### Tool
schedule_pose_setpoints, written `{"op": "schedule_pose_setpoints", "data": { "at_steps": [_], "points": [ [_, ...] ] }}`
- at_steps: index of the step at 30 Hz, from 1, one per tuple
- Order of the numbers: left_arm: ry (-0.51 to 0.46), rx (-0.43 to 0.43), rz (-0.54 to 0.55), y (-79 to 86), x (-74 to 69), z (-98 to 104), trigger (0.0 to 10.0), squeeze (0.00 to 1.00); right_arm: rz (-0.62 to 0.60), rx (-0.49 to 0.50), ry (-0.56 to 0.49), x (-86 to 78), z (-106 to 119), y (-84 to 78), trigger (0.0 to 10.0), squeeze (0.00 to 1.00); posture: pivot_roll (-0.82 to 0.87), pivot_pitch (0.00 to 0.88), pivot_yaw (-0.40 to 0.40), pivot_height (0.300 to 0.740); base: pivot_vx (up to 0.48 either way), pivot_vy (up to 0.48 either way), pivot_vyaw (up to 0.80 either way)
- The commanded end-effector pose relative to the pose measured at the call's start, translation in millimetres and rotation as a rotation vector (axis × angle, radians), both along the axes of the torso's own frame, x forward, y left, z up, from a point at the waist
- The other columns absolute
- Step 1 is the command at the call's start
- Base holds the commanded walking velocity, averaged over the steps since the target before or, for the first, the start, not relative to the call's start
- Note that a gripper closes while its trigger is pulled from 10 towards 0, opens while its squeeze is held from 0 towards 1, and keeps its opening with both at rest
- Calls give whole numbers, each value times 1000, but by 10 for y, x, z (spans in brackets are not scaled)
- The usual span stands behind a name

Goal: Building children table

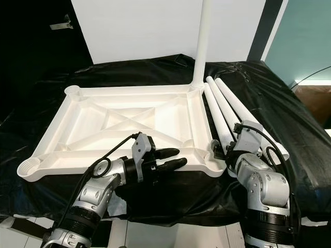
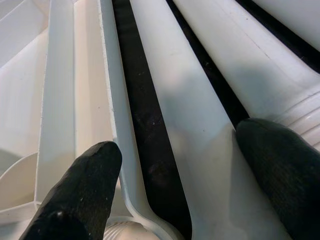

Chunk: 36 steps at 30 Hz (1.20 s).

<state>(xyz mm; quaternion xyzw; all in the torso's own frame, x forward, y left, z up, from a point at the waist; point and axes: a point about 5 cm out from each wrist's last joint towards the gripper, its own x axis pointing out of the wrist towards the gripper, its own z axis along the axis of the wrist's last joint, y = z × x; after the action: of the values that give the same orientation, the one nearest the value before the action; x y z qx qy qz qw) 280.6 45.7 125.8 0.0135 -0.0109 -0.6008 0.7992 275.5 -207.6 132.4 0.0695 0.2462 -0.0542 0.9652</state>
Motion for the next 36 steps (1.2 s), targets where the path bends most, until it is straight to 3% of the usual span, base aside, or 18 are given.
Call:
{"op": "schedule_pose_setpoints", "data": {
  "at_steps": [1,12,17,19,24,36],
  "points": [
    [10,18,115,13,52,-50,10000,0,-30,27,272,-230,-466,-35,10000,0,-183,32,44,740,0,0,0],
    [10,22,116,7,48,-66,10000,0,-75,-24,236,-281,-291,-44,10000,0,-189,35,41,740,0,0,0],
    [13,25,122,12,47,-83,10000,0,-217,-137,111,-310,-64,-203,10000,0,-199,35,40,740,0,0,0],
    [13,25,122,12,47,-83,10000,0,-217,-137,111,-310,-64,-203,10000,0,-199,35,40,740,0,0,0],
    [13,27,100,-42,27,-104,10000,0,-146,-241,-67,-205,177,-154,10000,0,-211,43,43,740,0,0,0],
    [10,55,104,12,6,-164,10000,0,-163,-286,-72,-254,198,-175,10000,0,-202,46,53,740,0,0,0]
  ]
}}
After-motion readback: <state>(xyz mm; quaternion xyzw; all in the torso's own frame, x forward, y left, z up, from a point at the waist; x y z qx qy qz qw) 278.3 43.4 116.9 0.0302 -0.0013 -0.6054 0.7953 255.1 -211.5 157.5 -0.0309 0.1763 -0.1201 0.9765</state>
